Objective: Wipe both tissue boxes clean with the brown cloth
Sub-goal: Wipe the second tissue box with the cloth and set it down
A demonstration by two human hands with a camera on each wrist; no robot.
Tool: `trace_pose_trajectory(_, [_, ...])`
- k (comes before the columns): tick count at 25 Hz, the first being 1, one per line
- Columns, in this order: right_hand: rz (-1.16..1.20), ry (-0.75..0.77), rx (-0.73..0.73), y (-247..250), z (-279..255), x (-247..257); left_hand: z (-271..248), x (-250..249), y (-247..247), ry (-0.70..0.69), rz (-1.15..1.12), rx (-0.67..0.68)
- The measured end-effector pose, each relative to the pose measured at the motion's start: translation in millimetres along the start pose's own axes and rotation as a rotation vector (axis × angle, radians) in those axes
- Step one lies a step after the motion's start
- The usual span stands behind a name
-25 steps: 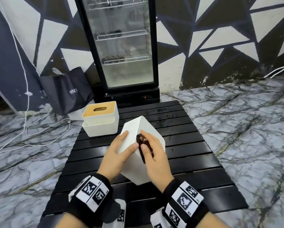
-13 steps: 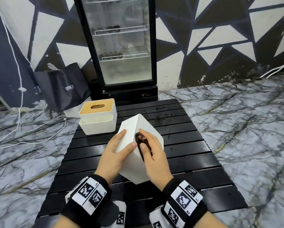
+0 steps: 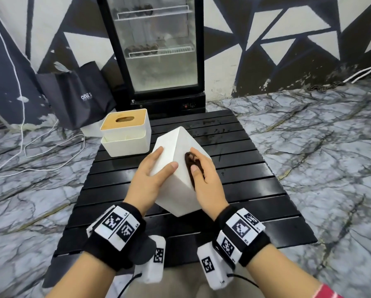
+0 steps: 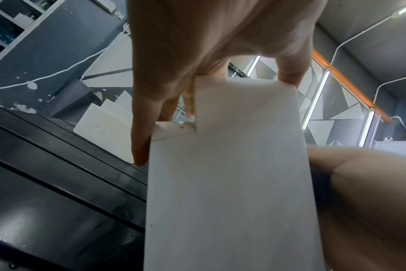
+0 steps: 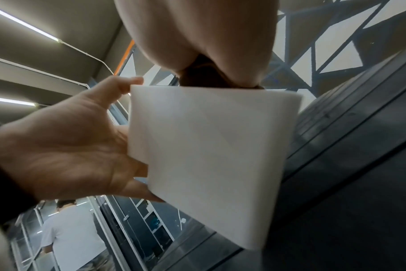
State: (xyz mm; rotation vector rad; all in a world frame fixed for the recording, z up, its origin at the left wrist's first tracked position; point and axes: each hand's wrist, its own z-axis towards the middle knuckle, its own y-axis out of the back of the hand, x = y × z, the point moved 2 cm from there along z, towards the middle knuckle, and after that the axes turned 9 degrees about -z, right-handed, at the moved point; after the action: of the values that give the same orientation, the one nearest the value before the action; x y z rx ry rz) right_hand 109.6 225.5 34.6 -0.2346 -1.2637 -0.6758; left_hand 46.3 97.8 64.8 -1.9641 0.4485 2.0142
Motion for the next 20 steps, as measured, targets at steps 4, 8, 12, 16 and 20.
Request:
trace_pose_trajectory(4, [-0.035, -0.037, -0.012, 0, -14, -2, 0, 2, 2, 0.013, -0.018, -0.003])
trace_pose_trajectory(8, [-0.048, 0.094, 0.022, -12, -9, 21, 1, -1, 1, 0.018, -0.008, 0.04])
trace_pose_trajectory(12, [-0.049, 0.068, 0.024, -9, 13, 10, 2, -2, 3, 0.03, -0.019, 0.038])
trace_pose_trajectory(16, [-0.059, 0.087, 0.039, -13, 7, 13, 2, -1, 4, 0.022, -0.01, 0.036])
trace_pose_trajectory(20, [-0.086, 0.174, 0.052, -14, 21, 28, 2, -5, 1, 0.003, 0.027, 0.055])
